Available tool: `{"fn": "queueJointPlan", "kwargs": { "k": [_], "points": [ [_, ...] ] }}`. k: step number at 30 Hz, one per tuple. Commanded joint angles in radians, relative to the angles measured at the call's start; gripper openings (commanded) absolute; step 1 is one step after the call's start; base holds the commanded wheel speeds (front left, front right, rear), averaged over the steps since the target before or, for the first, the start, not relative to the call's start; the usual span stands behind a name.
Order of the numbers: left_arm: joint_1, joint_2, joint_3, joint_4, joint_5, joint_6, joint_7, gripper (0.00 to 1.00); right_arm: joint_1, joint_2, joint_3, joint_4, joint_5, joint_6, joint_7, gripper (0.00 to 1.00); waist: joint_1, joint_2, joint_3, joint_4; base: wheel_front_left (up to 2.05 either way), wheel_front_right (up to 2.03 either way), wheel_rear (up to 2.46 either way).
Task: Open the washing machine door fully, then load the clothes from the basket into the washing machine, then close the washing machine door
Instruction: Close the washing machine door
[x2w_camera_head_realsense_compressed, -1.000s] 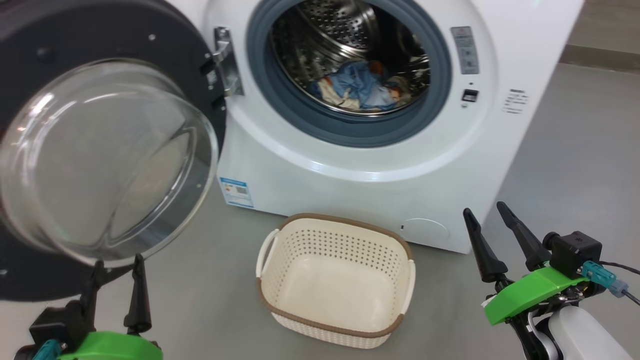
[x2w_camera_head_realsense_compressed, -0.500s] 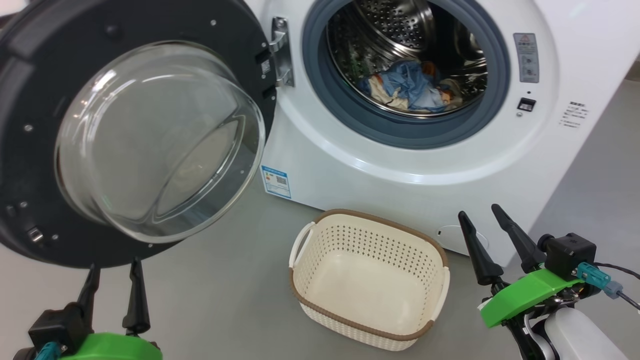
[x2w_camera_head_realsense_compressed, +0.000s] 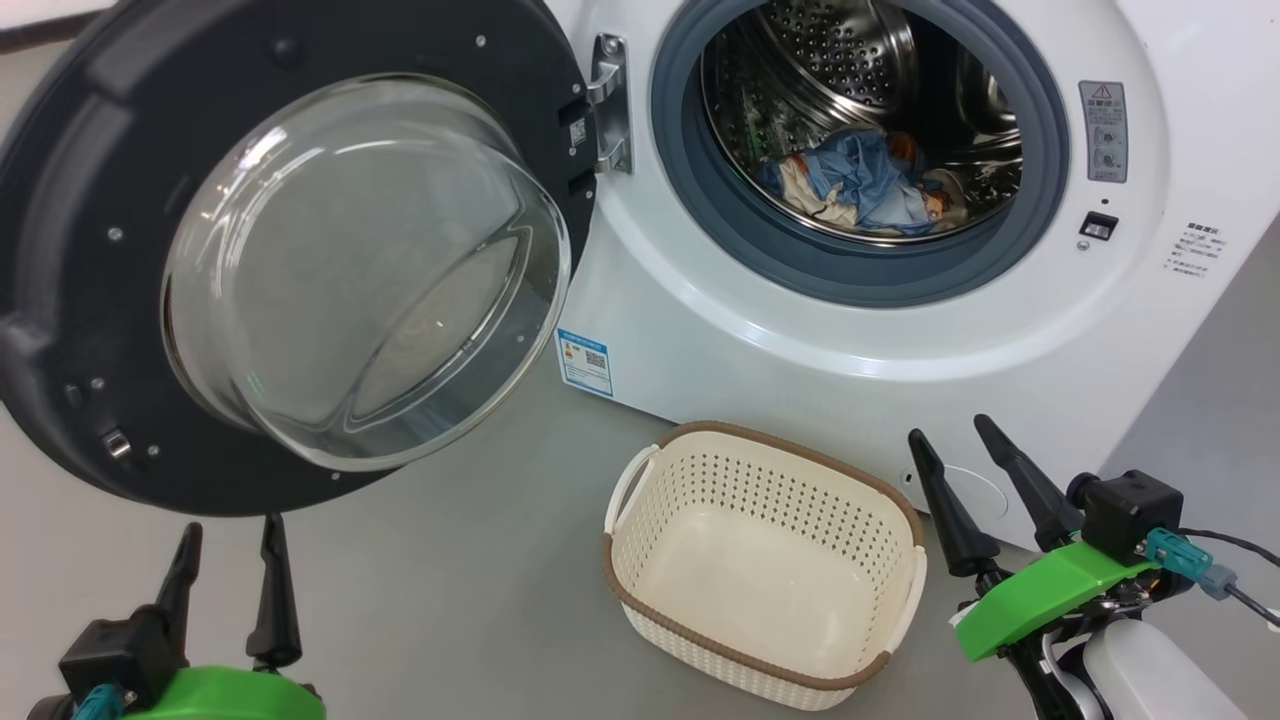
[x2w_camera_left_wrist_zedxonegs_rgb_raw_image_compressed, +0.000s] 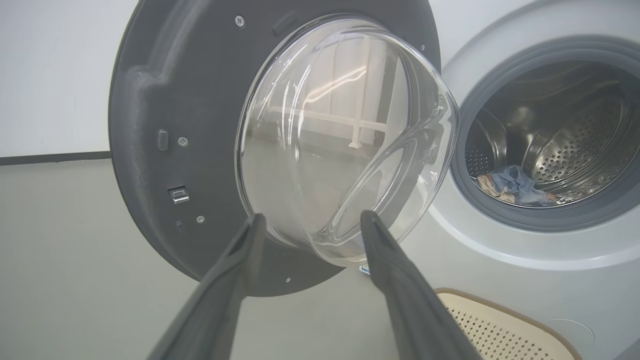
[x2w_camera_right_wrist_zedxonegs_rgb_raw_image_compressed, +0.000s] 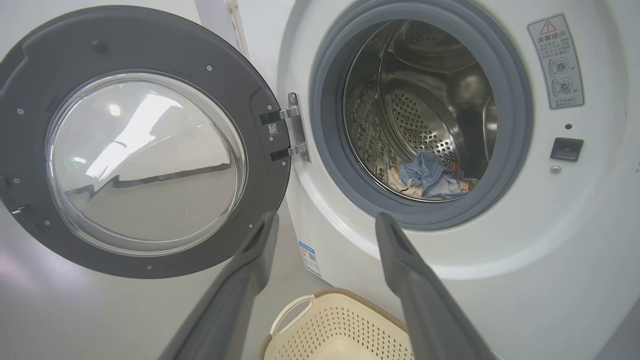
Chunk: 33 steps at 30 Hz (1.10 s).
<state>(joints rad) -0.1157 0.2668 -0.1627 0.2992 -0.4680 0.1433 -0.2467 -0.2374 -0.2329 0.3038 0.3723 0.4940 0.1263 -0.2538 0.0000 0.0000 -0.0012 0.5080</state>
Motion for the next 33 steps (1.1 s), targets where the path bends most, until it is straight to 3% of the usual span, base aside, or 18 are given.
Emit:
{"fn": "queueJointPlan", "kwargs": {
  "k": [1,20,21,23,25,33],
  "points": [
    [-0.016,0.033,0.034,-0.03,0.003,0.01,-0.01,1.0,-0.012,-0.011,0.02,-0.019,0.007,0.004,-0.008,1.0,0.0,0.0,-0.002,0.003,0.0,0.0,0.0],
    [-0.005,0.044,0.032,-0.046,-0.013,0.019,-0.005,1.0,-0.024,-0.016,0.052,-0.008,0.024,0.004,-0.008,1.0,0.0,0.0,-0.01,0.0,0.0,0.0,0.0],
    [-0.005,0.045,0.032,-0.046,-0.014,0.019,-0.005,0.9,-0.023,-0.016,0.052,-0.008,0.025,0.004,-0.008,1.0,0.0,0.0,-0.01,0.0,0.0,0.0,0.0],
    [-0.008,0.047,0.031,-0.048,-0.014,0.019,-0.005,0.4,-0.022,-0.016,0.051,-0.008,0.025,0.004,-0.008,1.0,0.0,0.0,-0.011,-0.001,0.0,0.0,0.0],
    [-0.018,0.055,0.034,-0.056,-0.014,0.016,-0.005,0.0,-0.021,-0.016,0.049,-0.009,0.025,0.004,-0.008,1.0,0.0,0.0,-0.013,-0.002,0.0,0.0,0.0],
    [-0.11,0.116,0.08,-0.217,-0.035,-0.043,-0.009,0.0,-0.01,-0.018,0.039,-0.015,0.024,0.004,-0.008,1.0,0.0,0.0,-0.02,-0.006,0.0,0.0,0.0]
  ]
}}
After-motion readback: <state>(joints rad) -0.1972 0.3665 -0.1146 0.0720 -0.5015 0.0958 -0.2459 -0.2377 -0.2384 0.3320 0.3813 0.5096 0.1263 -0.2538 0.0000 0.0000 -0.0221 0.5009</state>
